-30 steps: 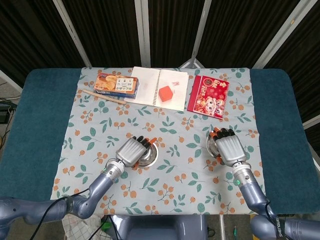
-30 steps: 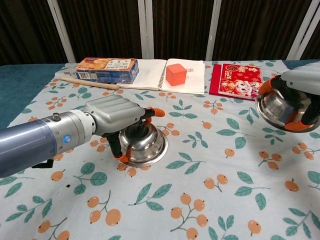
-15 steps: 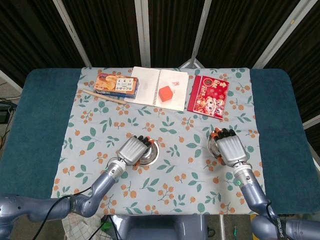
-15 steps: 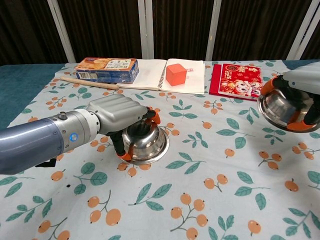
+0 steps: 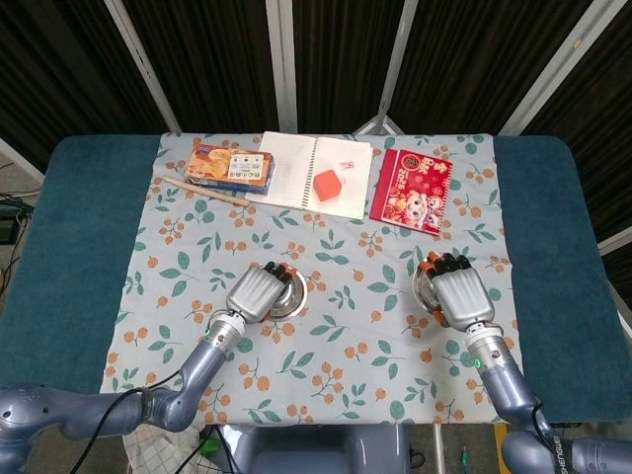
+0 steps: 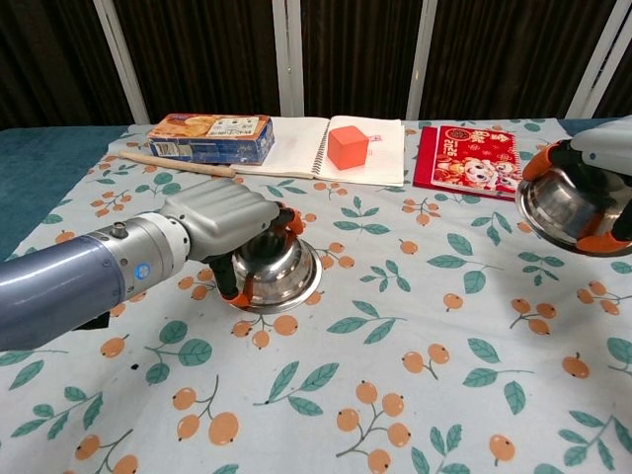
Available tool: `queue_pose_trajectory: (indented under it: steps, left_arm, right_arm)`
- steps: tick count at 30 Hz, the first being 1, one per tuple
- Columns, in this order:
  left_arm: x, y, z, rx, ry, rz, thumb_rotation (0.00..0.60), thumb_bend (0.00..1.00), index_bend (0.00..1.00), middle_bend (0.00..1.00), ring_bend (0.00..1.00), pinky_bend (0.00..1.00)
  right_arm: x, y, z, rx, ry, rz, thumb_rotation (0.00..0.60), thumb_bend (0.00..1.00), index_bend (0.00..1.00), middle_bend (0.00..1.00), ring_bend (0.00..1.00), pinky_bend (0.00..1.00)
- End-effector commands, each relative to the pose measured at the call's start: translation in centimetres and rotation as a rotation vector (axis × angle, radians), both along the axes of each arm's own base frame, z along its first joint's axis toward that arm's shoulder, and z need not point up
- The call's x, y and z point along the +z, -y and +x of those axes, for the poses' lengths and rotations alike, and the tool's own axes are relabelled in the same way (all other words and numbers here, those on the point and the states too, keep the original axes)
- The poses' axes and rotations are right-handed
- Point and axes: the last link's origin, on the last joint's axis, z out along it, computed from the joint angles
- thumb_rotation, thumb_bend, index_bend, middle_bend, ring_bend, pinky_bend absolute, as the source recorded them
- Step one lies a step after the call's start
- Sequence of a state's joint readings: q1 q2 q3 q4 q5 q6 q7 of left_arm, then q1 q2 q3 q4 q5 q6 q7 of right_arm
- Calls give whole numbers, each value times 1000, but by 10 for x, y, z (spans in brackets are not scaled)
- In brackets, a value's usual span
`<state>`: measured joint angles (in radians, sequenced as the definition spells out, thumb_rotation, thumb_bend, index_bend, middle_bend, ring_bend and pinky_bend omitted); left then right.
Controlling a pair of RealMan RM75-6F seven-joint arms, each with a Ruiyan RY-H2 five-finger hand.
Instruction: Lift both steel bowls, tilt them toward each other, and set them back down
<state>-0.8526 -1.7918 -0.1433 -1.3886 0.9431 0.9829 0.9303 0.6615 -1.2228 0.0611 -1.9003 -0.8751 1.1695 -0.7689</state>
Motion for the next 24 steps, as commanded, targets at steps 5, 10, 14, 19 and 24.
queue_pose_trajectory:
  steps: [5,10,14,19,24]
  left_arm:
    - [10,3,-1,-14,58,8,600,309,546,669,590,798]
    - [26,4,-1,-50,146,39,600,332,547,669,590,798]
    - [38,3,-6,-70,206,63,600,346,551,670,590,798]
    - [53,2,-10,-101,308,88,600,348,544,659,585,798]
    - [69,10,-14,-192,489,110,600,348,535,651,577,796]
  right_arm:
    - [4,-4,2,3,-2,-12,600,334,651,558,551,719]
    - [13,-4,0,-5,3,-42,600,334,651,558,553,719]
    - [20,-3,-2,-7,15,-69,600,334,651,558,555,719]
    - [28,-4,-1,4,42,-87,600,334,651,558,558,719]
    - [41,-3,6,27,268,-134,600,334,651,558,558,719]
